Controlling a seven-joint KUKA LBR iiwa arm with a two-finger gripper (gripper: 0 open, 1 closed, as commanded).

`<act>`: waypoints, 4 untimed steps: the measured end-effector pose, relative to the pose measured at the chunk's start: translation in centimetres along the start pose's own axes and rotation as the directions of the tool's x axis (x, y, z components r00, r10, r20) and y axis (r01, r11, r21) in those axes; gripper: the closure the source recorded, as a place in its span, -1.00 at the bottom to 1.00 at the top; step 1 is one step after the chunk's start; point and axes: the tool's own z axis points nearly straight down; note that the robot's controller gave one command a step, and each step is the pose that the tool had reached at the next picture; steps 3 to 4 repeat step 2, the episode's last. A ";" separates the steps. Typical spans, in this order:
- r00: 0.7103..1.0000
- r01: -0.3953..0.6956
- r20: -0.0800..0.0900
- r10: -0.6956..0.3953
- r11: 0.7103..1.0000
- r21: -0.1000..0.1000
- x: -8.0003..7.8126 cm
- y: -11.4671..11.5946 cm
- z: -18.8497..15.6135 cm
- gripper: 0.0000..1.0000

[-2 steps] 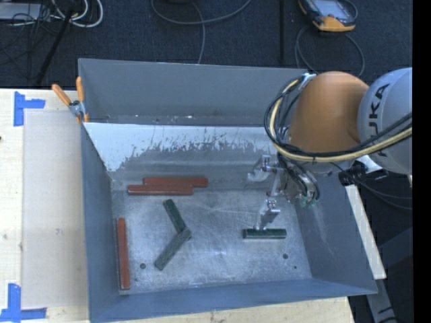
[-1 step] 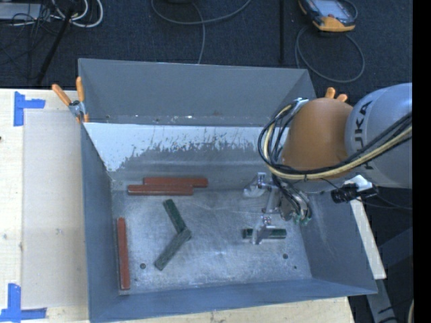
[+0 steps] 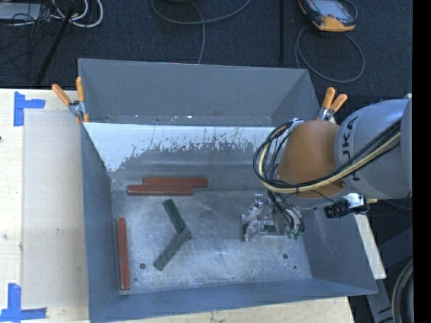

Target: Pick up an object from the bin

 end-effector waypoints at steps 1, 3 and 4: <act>1.000 0.000 0.000 0.000 1.000 0.000 0.0 0.0 0.0 1.00; 1.000 -0.011 -0.008 0.011 1.000 0.001 -1.5 2.2 -14.8 1.00; 1.000 -0.011 -0.008 0.011 1.000 0.001 -1.5 2.2 -14.8 1.00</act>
Offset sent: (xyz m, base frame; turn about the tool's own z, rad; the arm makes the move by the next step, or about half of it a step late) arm 0.0139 0.0201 0.1477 0.0130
